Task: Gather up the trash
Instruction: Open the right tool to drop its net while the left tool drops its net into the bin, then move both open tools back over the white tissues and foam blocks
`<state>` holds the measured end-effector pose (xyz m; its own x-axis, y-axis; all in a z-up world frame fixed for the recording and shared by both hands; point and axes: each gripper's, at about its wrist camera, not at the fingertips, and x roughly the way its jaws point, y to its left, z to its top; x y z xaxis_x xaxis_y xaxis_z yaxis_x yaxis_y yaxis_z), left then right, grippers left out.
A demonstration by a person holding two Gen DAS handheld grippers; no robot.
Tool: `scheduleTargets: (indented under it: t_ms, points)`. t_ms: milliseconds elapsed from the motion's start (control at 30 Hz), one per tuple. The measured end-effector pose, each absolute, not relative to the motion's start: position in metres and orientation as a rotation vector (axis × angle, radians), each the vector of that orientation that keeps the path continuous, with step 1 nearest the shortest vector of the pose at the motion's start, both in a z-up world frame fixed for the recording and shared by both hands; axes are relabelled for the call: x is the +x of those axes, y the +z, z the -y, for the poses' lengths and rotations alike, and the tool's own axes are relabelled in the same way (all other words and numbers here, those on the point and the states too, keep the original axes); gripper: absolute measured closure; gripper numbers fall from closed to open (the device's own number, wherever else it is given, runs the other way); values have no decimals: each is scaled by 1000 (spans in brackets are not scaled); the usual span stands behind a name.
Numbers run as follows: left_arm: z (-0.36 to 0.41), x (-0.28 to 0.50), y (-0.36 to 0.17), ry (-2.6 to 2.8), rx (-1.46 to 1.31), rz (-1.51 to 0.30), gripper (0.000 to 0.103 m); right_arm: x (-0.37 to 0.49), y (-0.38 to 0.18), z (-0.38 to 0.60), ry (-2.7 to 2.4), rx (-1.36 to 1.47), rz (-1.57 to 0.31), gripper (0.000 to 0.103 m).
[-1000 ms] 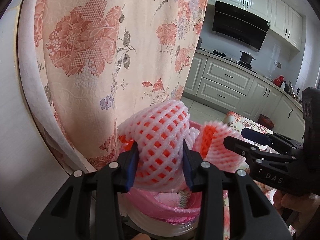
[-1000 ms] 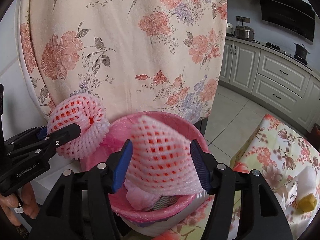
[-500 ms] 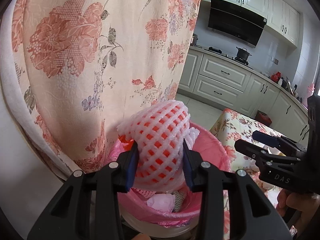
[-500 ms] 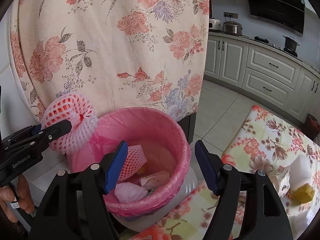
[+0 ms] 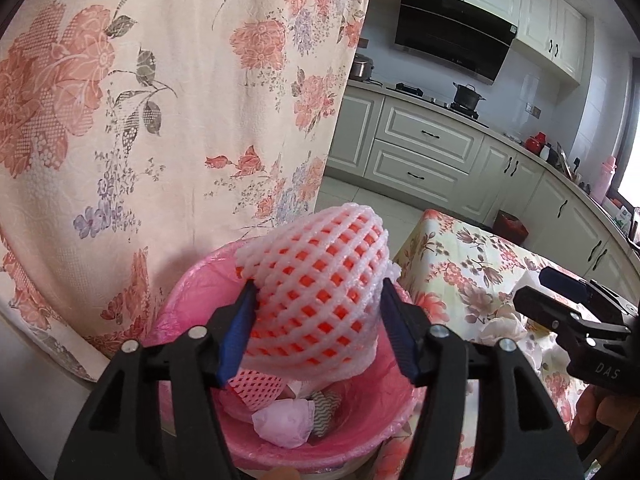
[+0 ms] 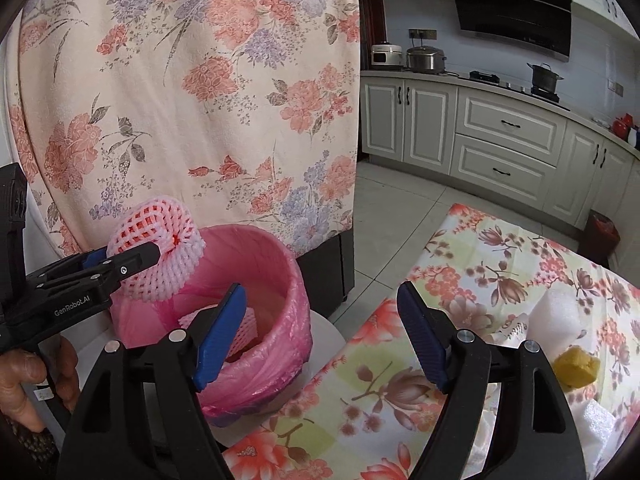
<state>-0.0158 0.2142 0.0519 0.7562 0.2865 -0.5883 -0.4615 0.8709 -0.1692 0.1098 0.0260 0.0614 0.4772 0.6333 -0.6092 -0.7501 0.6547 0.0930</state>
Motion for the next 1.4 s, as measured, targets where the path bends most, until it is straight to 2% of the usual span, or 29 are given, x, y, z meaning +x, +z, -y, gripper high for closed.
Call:
scheduleTargets:
  t_ms: [167, 767, 1400]
  points:
    - [-211, -13, 53, 416, -306, -585, 31, 115, 59, -14, 838, -185, -664, 29]
    - [-181, -9, 52, 358, -263, -609, 31, 118, 43, 46, 751, -160, -675, 26]
    - [-88, 32, 41, 201, -167, -664, 30, 148, 24, 177, 527, -104, -691, 24]
